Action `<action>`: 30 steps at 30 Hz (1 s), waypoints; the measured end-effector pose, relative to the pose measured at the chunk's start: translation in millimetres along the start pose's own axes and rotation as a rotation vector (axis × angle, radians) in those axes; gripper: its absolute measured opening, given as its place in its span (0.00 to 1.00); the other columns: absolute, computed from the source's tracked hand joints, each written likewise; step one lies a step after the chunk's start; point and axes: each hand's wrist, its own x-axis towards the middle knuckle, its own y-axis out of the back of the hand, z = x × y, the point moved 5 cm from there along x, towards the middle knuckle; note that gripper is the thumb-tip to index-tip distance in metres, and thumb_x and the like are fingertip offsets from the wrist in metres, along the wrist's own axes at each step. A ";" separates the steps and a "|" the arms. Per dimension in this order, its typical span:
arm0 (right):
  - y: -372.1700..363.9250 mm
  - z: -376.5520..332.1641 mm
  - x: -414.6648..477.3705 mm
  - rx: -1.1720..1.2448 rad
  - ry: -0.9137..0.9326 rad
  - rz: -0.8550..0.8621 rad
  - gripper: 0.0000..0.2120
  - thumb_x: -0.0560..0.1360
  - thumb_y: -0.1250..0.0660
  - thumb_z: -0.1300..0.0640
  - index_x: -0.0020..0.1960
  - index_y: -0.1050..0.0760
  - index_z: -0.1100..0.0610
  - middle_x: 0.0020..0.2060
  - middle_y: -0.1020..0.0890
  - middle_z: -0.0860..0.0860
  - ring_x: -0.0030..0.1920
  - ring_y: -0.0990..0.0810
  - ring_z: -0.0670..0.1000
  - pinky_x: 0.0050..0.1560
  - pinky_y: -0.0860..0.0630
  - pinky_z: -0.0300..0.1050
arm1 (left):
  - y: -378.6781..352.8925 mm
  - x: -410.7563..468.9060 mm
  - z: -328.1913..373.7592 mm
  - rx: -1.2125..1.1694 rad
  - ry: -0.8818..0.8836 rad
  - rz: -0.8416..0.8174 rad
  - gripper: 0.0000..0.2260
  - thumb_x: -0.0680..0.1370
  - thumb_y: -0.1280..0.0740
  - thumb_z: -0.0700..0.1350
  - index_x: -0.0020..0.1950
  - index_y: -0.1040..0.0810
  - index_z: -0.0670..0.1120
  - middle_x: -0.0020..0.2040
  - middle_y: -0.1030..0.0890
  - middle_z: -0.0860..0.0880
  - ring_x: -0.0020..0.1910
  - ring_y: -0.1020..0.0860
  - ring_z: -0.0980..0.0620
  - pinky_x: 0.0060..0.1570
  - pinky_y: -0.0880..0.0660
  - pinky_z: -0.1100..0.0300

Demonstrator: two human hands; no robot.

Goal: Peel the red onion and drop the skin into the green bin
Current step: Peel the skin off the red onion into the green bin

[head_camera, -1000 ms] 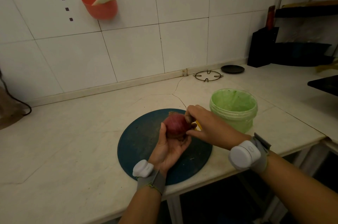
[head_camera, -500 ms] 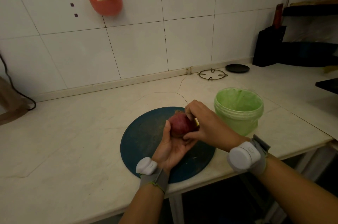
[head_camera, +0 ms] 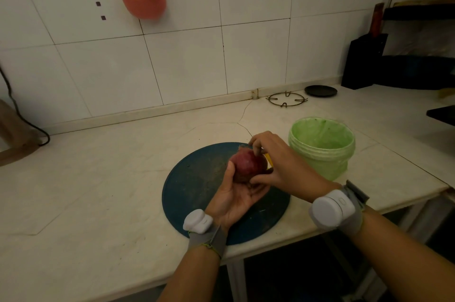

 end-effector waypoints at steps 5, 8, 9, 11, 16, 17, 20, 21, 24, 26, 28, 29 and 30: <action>0.6 -0.6 -0.2 -0.018 0.006 0.033 0.25 0.64 0.24 0.58 0.40 0.42 0.44 0.42 0.29 0.48 0.42 0.31 0.49 0.39 0.29 0.42 | 2.8 1.1 1.7 -0.026 -0.014 -0.002 0.43 0.57 0.18 0.54 0.65 0.30 0.39 0.60 0.22 0.35 0.59 0.22 0.41 0.61 0.28 0.49; 0.6 0.4 -2.5 -0.022 -0.017 0.026 0.22 0.65 0.25 0.58 0.39 0.40 0.46 0.38 0.32 0.42 0.39 0.33 0.43 0.37 0.34 0.33 | 2.8 1.5 1.4 -0.026 -0.020 -0.001 0.39 0.56 0.18 0.53 0.62 0.25 0.39 0.60 0.22 0.35 0.59 0.22 0.41 0.61 0.28 0.48; 0.1 0.5 -3.5 -0.009 -0.017 0.029 0.21 0.65 0.25 0.60 0.39 0.39 0.48 0.37 0.33 0.41 0.38 0.32 0.42 0.36 0.35 0.31 | 2.9 1.8 1.2 -0.028 -0.021 0.002 0.37 0.56 0.18 0.53 0.59 0.22 0.39 0.60 0.22 0.35 0.58 0.22 0.41 0.61 0.27 0.48; -1.1 -1.2 -4.9 0.019 -0.001 0.044 0.20 0.66 0.25 0.62 0.40 0.37 0.51 0.36 0.33 0.40 0.37 0.32 0.40 0.37 0.35 0.29 | 2.9 1.5 1.6 -0.042 -0.026 0.004 0.37 0.56 0.18 0.53 0.59 0.22 0.38 0.61 0.22 0.35 0.59 0.22 0.41 0.60 0.26 0.48; 7.5 6.8 -2.7 0.094 -0.031 0.111 0.20 0.63 0.23 0.57 0.44 0.34 0.49 0.45 0.27 0.46 0.43 0.27 0.43 0.42 0.27 0.38 | 1.7 0.4 4.5 -0.117 -0.054 0.018 0.43 0.56 0.18 0.53 0.65 0.29 0.39 0.59 0.22 0.35 0.57 0.21 0.41 0.55 0.22 0.49; 8.4 8.6 -2.9 0.128 -0.053 0.107 0.21 0.63 0.23 0.56 0.45 0.34 0.47 0.47 0.25 0.47 0.46 0.25 0.46 0.45 0.26 0.40 | 2.5 0.8 4.4 -0.135 -0.059 0.033 0.43 0.55 0.17 0.52 0.65 0.29 0.39 0.58 0.20 0.36 0.55 0.20 0.42 0.53 0.21 0.50; 7.4 7.8 -4.5 0.194 -0.081 0.098 0.20 0.64 0.23 0.58 0.43 0.34 0.46 0.49 0.21 0.46 0.49 0.23 0.46 0.50 0.25 0.40 | 5.2 1.2 5.6 -0.170 -0.076 0.069 0.45 0.52 0.16 0.51 0.64 0.28 0.41 0.54 0.19 0.37 0.51 0.18 0.43 0.48 0.20 0.54; 7.9 6.6 -4.7 0.213 -0.076 0.109 0.19 0.65 0.23 0.60 0.42 0.33 0.48 0.48 0.20 0.46 0.50 0.22 0.45 0.50 0.25 0.39 | 5.8 1.1 6.0 -0.172 -0.078 0.079 0.45 0.51 0.16 0.51 0.65 0.28 0.42 0.54 0.19 0.37 0.51 0.19 0.43 0.48 0.20 0.55; 12.6 4.1 -5.1 0.294 -0.058 0.162 0.14 0.66 0.26 0.65 0.40 0.31 0.55 0.44 0.19 0.48 0.49 0.20 0.45 0.51 0.24 0.37 | 6.5 0.5 6.4 -0.168 -0.079 0.112 0.48 0.49 0.16 0.51 0.66 0.29 0.42 0.56 0.22 0.38 0.52 0.22 0.44 0.47 0.20 0.57; 15.2 3.3 -5.2 0.307 -0.053 0.202 0.11 0.68 0.27 0.67 0.39 0.29 0.58 0.42 0.18 0.49 0.47 0.19 0.44 0.50 0.22 0.39 | 5.7 0.5 5.8 -0.170 -0.076 0.120 0.48 0.49 0.16 0.51 0.66 0.29 0.42 0.58 0.24 0.38 0.52 0.23 0.44 0.45 0.20 0.57; 15.6 1.3 -4.9 0.279 -0.037 0.235 0.08 0.69 0.29 0.68 0.39 0.27 0.61 0.40 0.18 0.49 0.44 0.19 0.44 0.48 0.21 0.40 | 5.6 0.9 5.8 -0.166 -0.076 0.126 0.49 0.48 0.16 0.51 0.66 0.29 0.42 0.59 0.25 0.38 0.53 0.24 0.44 0.44 0.20 0.57; 15.3 0.3 -4.9 0.267 -0.027 0.249 0.07 0.69 0.29 0.69 0.39 0.26 0.61 0.39 0.18 0.49 0.44 0.19 0.44 0.47 0.21 0.41 | 5.4 0.7 5.8 -0.168 -0.075 0.126 0.49 0.48 0.16 0.50 0.66 0.29 0.42 0.60 0.25 0.38 0.54 0.24 0.44 0.43 0.20 0.57; 15.4 -1.0 -4.7 0.261 -0.019 0.261 0.07 0.69 0.29 0.69 0.39 0.26 0.61 0.39 0.18 0.49 0.43 0.19 0.44 0.47 0.21 0.41 | 5.3 0.7 6.1 -0.172 -0.076 0.125 0.49 0.49 0.16 0.50 0.66 0.29 0.43 0.60 0.25 0.38 0.55 0.24 0.43 0.43 0.19 0.56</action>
